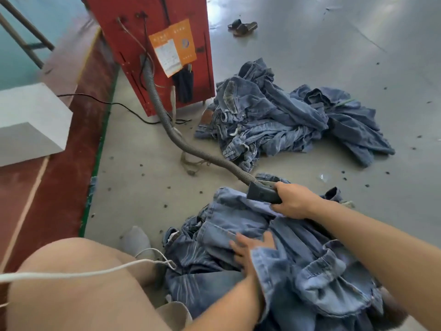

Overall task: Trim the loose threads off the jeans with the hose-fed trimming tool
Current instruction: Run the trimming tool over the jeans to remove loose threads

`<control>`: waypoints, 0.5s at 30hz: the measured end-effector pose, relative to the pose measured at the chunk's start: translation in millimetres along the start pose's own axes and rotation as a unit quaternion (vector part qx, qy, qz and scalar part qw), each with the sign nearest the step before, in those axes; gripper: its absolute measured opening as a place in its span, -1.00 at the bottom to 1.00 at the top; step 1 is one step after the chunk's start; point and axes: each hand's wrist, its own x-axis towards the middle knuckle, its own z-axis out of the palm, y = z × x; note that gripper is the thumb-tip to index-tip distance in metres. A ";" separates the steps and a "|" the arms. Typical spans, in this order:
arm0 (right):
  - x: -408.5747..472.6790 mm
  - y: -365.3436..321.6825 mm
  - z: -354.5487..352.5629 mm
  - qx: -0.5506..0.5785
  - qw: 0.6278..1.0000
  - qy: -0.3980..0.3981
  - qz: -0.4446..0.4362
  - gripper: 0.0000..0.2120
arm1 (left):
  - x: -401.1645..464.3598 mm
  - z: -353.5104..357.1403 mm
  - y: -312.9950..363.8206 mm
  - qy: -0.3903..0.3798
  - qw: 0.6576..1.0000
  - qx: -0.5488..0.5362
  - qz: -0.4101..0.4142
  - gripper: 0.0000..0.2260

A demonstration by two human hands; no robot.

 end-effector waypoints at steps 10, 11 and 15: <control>5.1 -50.1 -21.6 -0.015 0.977 0.213 0.011 -0.53 | -76.2 20.3 17.2 -0.353 0.910 -0.185 0.118 -0.58; -3.6 -44.0 2.5 -0.027 0.973 0.224 0.047 -0.50 | -65.1 11.2 11.5 -0.394 0.875 -0.268 0.085 -0.67; -47.1 9.0 84.3 -0.019 0.947 0.307 0.095 -0.39 | -13.0 -3.8 -20.4 -0.226 0.914 -0.338 -0.001 -0.70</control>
